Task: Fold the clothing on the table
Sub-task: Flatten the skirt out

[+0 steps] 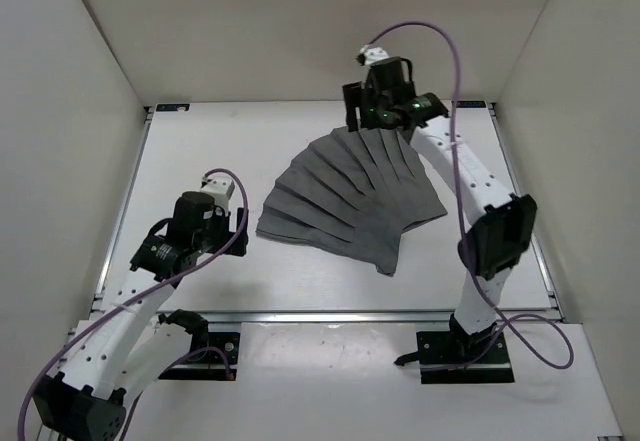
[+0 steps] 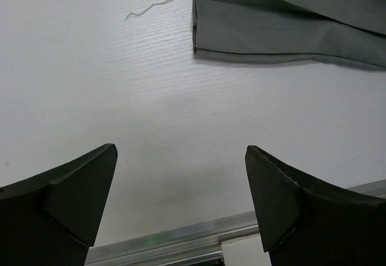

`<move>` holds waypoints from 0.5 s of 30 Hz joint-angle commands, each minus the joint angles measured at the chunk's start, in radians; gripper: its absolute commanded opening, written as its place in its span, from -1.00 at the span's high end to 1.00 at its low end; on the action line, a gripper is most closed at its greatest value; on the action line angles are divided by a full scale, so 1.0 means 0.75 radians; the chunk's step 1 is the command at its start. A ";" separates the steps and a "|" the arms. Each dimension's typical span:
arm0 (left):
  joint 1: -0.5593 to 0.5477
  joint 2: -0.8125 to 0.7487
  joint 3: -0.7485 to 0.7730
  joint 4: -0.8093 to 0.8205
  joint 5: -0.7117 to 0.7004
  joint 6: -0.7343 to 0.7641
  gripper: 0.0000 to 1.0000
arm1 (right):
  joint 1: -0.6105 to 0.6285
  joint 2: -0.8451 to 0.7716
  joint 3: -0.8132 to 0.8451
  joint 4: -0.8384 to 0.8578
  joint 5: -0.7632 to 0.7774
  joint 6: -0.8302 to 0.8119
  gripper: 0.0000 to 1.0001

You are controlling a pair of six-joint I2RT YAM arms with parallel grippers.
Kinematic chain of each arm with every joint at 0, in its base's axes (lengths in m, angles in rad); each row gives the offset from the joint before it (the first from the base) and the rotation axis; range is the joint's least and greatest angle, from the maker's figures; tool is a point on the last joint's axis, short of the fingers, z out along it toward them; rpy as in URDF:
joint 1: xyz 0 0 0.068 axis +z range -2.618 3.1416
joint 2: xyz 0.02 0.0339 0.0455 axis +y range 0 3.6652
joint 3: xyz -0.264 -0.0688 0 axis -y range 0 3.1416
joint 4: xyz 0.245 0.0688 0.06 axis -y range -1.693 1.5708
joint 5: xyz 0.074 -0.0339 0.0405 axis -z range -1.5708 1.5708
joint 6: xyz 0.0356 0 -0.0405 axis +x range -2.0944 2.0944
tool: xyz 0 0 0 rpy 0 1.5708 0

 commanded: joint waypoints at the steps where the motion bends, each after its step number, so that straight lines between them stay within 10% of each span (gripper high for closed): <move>1: -0.022 -0.023 -0.007 0.036 0.001 0.009 -0.97 | -0.103 -0.169 -0.197 0.098 -0.030 0.041 -0.28; 5: -0.002 -0.127 -0.021 0.063 0.109 0.035 -0.97 | -0.148 -0.261 -0.479 0.044 -0.055 0.076 -0.37; 11: 0.104 -0.046 0.089 0.103 0.477 -0.083 -0.44 | -0.154 -0.399 -0.964 0.257 -0.064 0.133 -0.34; 15: 0.041 -0.095 -0.004 0.283 0.492 -0.208 -0.54 | -0.124 -0.376 -1.050 0.235 -0.065 0.125 -0.44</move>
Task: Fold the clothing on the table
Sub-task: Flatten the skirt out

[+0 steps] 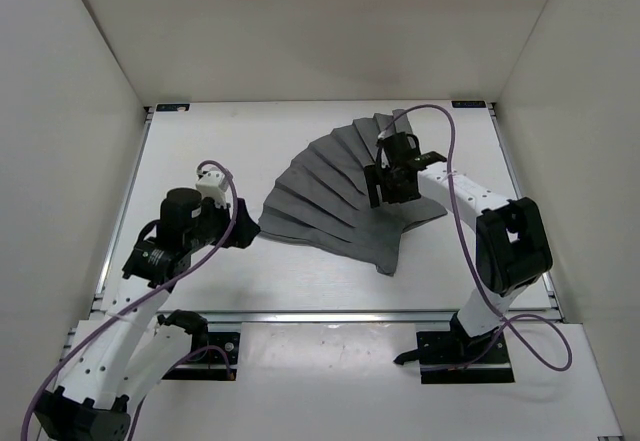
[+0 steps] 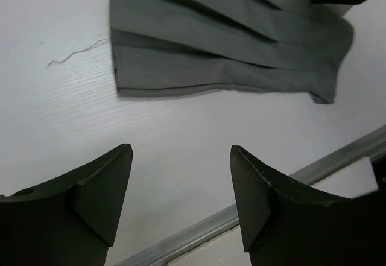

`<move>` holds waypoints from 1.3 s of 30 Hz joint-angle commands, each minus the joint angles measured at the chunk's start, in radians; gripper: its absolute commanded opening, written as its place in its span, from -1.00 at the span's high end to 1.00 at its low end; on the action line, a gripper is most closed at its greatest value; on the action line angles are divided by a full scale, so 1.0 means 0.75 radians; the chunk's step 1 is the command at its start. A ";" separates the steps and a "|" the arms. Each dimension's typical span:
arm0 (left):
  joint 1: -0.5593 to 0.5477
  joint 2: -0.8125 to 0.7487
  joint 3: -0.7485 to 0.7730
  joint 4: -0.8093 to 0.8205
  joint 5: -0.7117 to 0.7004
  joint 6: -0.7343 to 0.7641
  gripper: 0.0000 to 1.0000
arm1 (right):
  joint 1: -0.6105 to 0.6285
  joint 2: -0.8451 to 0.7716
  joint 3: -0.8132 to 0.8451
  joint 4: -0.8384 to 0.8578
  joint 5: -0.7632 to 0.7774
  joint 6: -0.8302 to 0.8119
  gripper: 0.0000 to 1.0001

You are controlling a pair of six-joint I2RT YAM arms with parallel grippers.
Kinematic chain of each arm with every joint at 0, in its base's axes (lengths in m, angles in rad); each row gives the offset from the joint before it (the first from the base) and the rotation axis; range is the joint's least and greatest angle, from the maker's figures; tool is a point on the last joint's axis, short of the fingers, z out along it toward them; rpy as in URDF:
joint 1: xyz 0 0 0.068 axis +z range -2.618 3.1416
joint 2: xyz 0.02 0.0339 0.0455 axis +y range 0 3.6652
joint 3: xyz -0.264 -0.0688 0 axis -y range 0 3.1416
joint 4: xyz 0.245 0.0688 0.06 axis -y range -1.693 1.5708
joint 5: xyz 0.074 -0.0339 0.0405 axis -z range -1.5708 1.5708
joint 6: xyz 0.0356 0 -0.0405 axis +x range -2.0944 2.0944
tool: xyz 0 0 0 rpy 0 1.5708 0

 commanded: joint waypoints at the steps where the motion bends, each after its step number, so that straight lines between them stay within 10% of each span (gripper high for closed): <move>1: -0.023 -0.051 -0.045 0.175 0.146 -0.123 -0.54 | 0.034 -0.036 -0.033 0.107 0.007 0.025 -0.46; 10: 0.006 0.021 -0.215 0.290 0.298 -0.218 -0.50 | 0.198 0.078 -0.143 0.115 -0.004 0.027 -0.37; 14: 0.076 -0.016 -0.192 0.219 0.218 -0.171 -0.49 | 0.277 0.143 -0.101 0.148 -0.118 0.078 1.00; 21: 0.096 0.009 -0.198 0.143 0.132 -0.223 -0.46 | 0.380 0.250 0.061 0.479 -0.469 0.344 0.99; 23: 0.112 0.000 -0.231 0.159 0.150 -0.269 -0.46 | 0.376 0.305 0.118 0.565 -0.605 0.363 0.64; 25: 0.076 -0.016 -0.276 0.200 0.189 -0.374 -0.43 | 0.392 0.261 0.178 0.549 -0.520 0.333 0.27; 39: -0.055 0.103 -0.574 0.370 0.065 -0.661 -0.51 | 0.110 -0.392 -0.456 0.230 -0.082 0.435 -0.01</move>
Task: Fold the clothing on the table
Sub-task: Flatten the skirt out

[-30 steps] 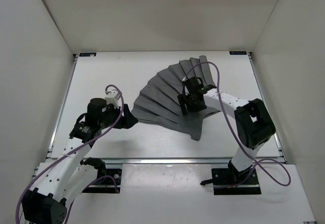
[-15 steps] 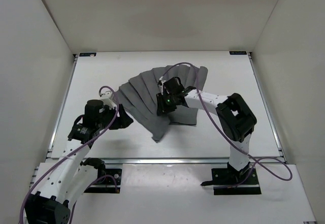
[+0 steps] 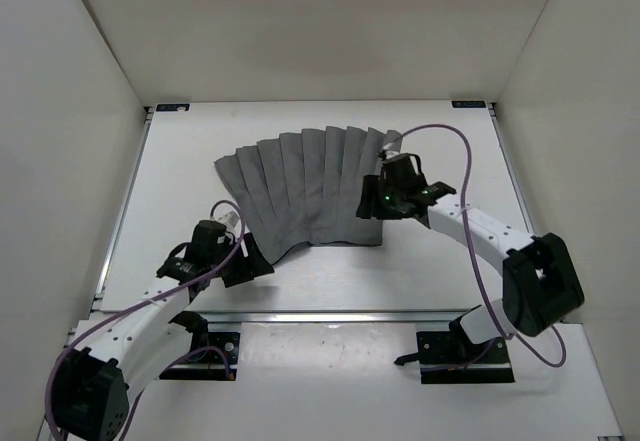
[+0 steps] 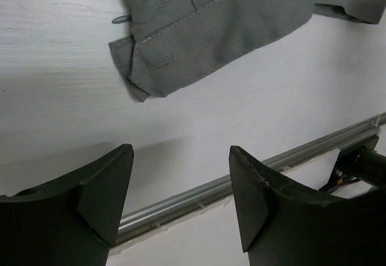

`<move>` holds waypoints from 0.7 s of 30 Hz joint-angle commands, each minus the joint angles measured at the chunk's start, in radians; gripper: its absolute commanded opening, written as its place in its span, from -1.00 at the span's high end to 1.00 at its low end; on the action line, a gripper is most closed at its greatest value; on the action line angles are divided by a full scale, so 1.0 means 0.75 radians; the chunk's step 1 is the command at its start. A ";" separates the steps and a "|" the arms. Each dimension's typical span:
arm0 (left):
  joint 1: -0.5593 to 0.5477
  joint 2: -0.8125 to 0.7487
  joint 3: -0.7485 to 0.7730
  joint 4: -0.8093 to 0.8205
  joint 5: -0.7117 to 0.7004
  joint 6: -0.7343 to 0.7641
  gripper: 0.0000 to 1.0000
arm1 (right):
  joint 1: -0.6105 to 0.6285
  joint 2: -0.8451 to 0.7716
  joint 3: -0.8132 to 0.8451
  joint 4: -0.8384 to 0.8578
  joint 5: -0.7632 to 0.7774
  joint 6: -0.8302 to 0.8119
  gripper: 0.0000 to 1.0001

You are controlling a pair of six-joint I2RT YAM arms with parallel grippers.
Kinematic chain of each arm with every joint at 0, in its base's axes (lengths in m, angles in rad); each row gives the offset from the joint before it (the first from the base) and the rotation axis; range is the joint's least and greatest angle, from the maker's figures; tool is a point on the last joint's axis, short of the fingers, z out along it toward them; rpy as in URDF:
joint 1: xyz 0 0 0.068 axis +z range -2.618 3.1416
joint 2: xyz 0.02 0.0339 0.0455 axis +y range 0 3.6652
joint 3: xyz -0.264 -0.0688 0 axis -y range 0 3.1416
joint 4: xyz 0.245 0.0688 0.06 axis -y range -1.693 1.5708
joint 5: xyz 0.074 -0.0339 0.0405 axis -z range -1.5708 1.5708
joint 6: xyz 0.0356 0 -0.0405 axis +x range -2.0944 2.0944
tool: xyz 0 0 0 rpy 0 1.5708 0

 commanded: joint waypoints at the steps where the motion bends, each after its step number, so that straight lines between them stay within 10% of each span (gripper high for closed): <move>1: 0.000 0.005 -0.032 0.090 -0.104 -0.076 -0.51 | -0.063 -0.107 -0.125 -0.093 0.097 0.054 -0.10; 16: -0.106 0.372 -0.016 0.337 -0.339 -0.222 -0.36 | -0.178 -0.018 -0.295 0.020 0.080 0.046 -0.19; 21: -0.104 0.420 -0.005 0.376 -0.372 -0.234 0.79 | -0.139 0.074 -0.285 0.097 0.052 0.062 -0.19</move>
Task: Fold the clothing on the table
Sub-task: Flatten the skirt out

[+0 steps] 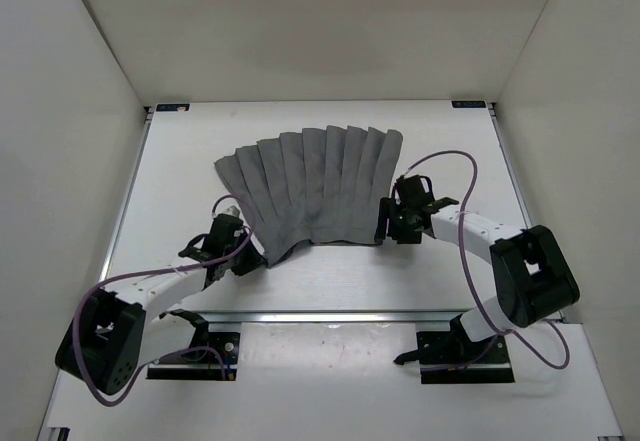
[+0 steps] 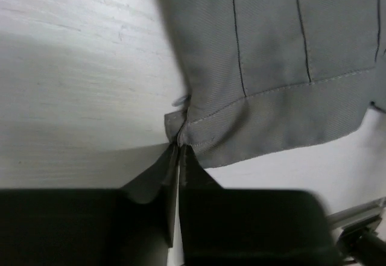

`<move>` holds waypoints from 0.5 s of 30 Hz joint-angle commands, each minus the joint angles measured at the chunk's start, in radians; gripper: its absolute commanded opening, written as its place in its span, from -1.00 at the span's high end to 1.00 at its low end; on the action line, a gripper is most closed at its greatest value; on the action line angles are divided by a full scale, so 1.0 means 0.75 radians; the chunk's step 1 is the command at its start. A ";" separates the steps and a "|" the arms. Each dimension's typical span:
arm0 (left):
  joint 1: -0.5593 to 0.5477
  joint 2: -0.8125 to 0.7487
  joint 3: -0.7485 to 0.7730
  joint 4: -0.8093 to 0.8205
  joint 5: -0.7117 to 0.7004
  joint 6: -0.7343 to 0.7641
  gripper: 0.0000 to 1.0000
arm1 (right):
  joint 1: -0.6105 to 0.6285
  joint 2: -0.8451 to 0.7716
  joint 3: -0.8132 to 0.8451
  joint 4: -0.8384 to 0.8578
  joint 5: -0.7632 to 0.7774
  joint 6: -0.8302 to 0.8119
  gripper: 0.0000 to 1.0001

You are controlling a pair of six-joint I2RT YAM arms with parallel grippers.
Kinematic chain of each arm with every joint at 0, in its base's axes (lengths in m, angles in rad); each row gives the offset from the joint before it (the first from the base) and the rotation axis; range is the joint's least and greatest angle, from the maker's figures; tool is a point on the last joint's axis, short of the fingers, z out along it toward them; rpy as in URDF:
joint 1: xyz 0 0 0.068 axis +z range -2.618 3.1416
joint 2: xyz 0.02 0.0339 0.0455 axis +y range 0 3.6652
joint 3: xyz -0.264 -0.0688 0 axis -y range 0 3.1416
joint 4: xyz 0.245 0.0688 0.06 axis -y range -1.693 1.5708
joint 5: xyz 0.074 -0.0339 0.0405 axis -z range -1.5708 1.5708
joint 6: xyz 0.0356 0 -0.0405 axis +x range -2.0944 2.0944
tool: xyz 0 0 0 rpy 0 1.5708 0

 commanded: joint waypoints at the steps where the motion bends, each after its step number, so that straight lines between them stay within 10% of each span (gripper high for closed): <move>1: -0.001 0.027 0.001 0.010 -0.064 -0.010 1.00 | 0.021 0.072 -0.004 0.119 -0.040 0.023 -0.17; 4: 0.028 0.049 0.007 0.012 -0.070 0.014 1.00 | 0.031 0.129 0.001 0.150 -0.075 0.029 -0.01; 8: 0.048 0.047 0.024 -0.008 -0.060 0.051 1.00 | 0.007 0.164 0.001 0.225 -0.210 0.033 0.99; 15: 0.183 -0.075 0.136 -0.208 -0.094 0.225 1.00 | -0.065 -0.085 0.021 0.056 -0.210 -0.018 1.00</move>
